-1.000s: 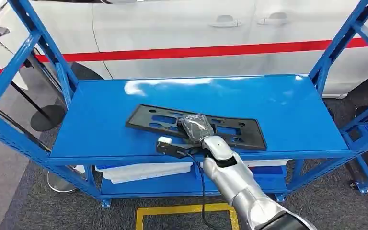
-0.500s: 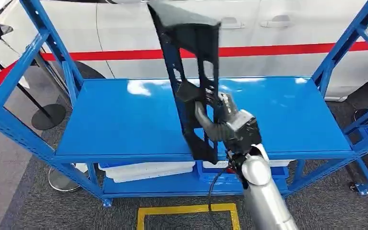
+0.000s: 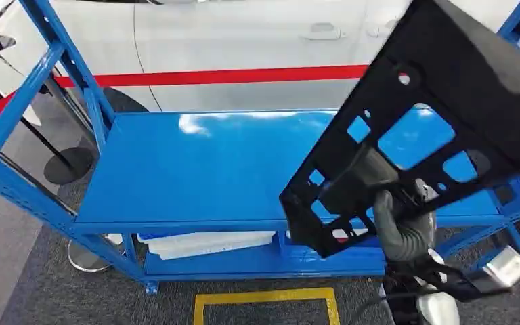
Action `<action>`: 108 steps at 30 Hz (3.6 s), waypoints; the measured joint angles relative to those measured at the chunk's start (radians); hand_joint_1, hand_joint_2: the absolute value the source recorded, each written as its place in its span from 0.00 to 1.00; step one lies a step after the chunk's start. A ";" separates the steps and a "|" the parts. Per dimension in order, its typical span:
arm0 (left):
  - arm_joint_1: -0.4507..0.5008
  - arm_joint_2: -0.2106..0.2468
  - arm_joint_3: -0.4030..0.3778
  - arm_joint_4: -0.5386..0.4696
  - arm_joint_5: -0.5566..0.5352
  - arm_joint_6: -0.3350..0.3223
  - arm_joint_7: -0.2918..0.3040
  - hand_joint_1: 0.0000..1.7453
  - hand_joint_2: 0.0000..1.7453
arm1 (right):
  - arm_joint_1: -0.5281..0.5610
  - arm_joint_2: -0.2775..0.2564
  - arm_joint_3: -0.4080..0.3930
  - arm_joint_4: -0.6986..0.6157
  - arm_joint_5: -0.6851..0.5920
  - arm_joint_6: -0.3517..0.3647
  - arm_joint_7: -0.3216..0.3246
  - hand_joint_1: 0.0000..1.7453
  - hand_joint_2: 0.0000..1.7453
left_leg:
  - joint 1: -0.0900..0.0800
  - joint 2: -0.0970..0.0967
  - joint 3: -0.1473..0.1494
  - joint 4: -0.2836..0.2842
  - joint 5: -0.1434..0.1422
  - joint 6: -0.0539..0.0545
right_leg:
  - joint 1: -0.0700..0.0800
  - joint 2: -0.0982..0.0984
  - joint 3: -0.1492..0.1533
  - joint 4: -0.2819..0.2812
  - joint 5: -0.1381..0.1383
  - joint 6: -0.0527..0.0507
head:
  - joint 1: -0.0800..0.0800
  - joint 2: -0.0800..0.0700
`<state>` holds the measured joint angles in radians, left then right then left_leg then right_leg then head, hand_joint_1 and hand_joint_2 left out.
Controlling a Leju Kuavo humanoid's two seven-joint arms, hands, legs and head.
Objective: Take the parts from the cabinet and place them on the table.
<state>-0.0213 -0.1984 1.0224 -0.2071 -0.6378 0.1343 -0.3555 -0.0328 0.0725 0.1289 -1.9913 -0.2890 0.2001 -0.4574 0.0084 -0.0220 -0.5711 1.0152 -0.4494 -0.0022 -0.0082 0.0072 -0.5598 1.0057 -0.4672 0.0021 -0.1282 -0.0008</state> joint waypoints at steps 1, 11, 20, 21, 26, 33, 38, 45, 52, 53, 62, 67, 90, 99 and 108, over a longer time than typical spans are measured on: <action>-0.001 0.000 0.003 0.000 0.000 0.004 0.002 0.00 0.00 | 0.025 -0.003 -0.019 -0.007 -0.027 0.030 -0.013 1.00 1.00 | -0.002 0.002 0.000 0.001 -0.002 0.005 | -0.002 0.003 0.000 -0.002 0.001 0.003 | 0.000 0.000; -0.003 -0.002 0.022 0.000 -0.004 0.056 0.036 0.00 0.00 | 0.246 -0.015 -0.180 -0.034 -0.052 0.081 -0.111 1.00 1.00 | 0.002 0.079 0.015 -0.018 -0.004 0.035 | -0.007 -0.015 -0.099 0.188 -0.052 0.034 | 0.000 0.000; -0.004 -0.001 0.022 0.000 -0.024 0.055 0.021 0.00 0.00 | 0.304 0.004 -0.202 -0.077 -0.047 0.091 -0.119 1.00 1.00 | -0.003 0.057 0.008 0.060 -0.083 -0.018 | -0.006 -0.019 -0.013 0.007 0.009 -0.021 | 0.000 0.000; -0.003 -0.001 0.022 0.000 -0.024 0.055 0.021 0.00 0.00 | 0.305 0.008 -0.202 -0.077 -0.047 0.091 -0.119 1.00 1.00 | -0.002 0.039 -0.028 0.144 -0.132 -0.020 | -0.006 -0.007 -0.015 0.007 0.010 -0.024 | 0.000 0.000; -0.001 -0.001 0.022 0.000 -0.025 0.054 0.021 0.00 0.00 | 0.320 0.016 -0.202 -0.077 -0.047 0.093 -0.119 1.00 1.00 | -0.003 0.026 -0.068 0.224 -0.112 -0.007 | 0.001 0.064 -0.013 0.010 0.010 -0.026 | 0.000 0.000; -0.003 0.012 0.022 0.000 -0.026 0.042 0.024 0.00 0.00 | 0.350 0.033 -0.202 -0.093 -0.015 0.086 -0.128 1.00 1.00 | -0.014 -0.049 0.032 -0.011 -0.018 0.028 | -0.013 0.144 -0.026 0.006 0.020 0.006 | 0.000 0.000; 0.000 0.009 0.022 0.000 -0.031 0.047 0.060 0.00 0.00 | 0.358 0.041 -0.200 -0.106 0.013 0.061 -0.126 1.00 1.00 | -0.001 0.032 0.050 -0.052 -0.002 0.037 | -0.007 0.001 -0.142 0.244 -0.117 0.023 | 0.001 0.000; -0.003 0.006 0.022 0.000 -0.033 0.054 0.075 0.00 0.00 | 0.371 0.050 -0.190 -0.107 0.032 0.045 -0.125 1.00 1.00 | -0.006 0.117 0.063 -0.039 -0.022 0.013 | -0.012 -0.103 0.001 0.002 0.001 0.029 | 0.001 0.000; -0.004 0.006 0.023 0.000 -0.036 0.055 0.075 0.00 0.00 | 0.382 0.055 -0.175 -0.107 0.038 0.019 -0.131 1.00 1.00 | 0.004 0.066 0.043 0.049 -0.104 -0.024 | -0.006 -0.027 -0.006 0.000 0.008 -0.020 | -0.001 0.000; -0.002 0.006 0.023 0.000 -0.036 0.055 0.074 0.00 0.00 | 0.384 0.055 -0.170 -0.107 0.039 0.015 -0.133 1.00 1.00 | 0.004 0.044 0.008 0.130 -0.146 -0.025 | -0.005 -0.016 -0.007 0.000 0.009 -0.023 | 0.000 0.000; 0.001 0.020 0.029 0.000 -0.036 0.049 0.056 0.00 0.00 | 0.409 0.048 -0.119 -0.108 0.059 -0.071 -0.163 1.00 1.00 | -0.001 -0.069 0.040 0.001 -0.029 0.027 | 0.012 0.099 0.001 0.003 0.009 -0.024 | 0.000 0.000; -0.005 0.019 0.029 0.000 -0.035 0.045 0.051 0.00 0.00 | 0.423 0.038 -0.101 -0.115 0.061 -0.087 -0.164 1.00 1.00 | 0.002 -0.015 0.052 -0.041 -0.007 0.028 | -0.003 0.122 -0.016 0.014 0.012 0.006 | 0.000 0.000; -0.001 0.013 0.054 0.000 -0.014 0.046 0.051 0.00 0.00 | 0.388 0.009 -0.059 -0.106 0.039 -0.101 -0.145 1.00 1.00 | -0.002 0.021 -0.022 0.168 -0.098 -0.014 | -0.005 0.069 -0.011 0.004 0.017 -0.029 | 0.000 0.000; -0.004 0.010 0.064 0.000 -0.009 0.049 0.055 0.00 0.00 | 0.359 0.003 -0.053 -0.099 0.035 -0.099 -0.143 1.00 1.00 | 0.000 0.000 0.057 -0.042 -0.014 0.035 | -0.006 0.033 -0.068 0.077 -0.025 0.017 | 0.001 0.000; -0.004 0.010 0.069 0.000 -0.024 0.023 0.048 0.00 0.00 | 0.342 -0.005 -0.052 -0.080 0.025 -0.121 -0.143 1.00 1.00 | -0.016 0.123 0.056 -0.024 -0.036 0.014 | -0.002 -0.090 -0.003 0.011 -0.007 0.019 | 0.001 0.000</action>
<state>-0.0248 -0.1888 1.0914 -0.2075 -0.6622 0.1572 -0.3078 0.3093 0.0671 0.0771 -2.0710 -0.2644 0.0790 -0.6008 -0.0077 0.1007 -0.5155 0.9917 -0.4850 0.0116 -0.0105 -0.0833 -0.5623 1.0170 -0.4744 0.0215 -0.1270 -0.0004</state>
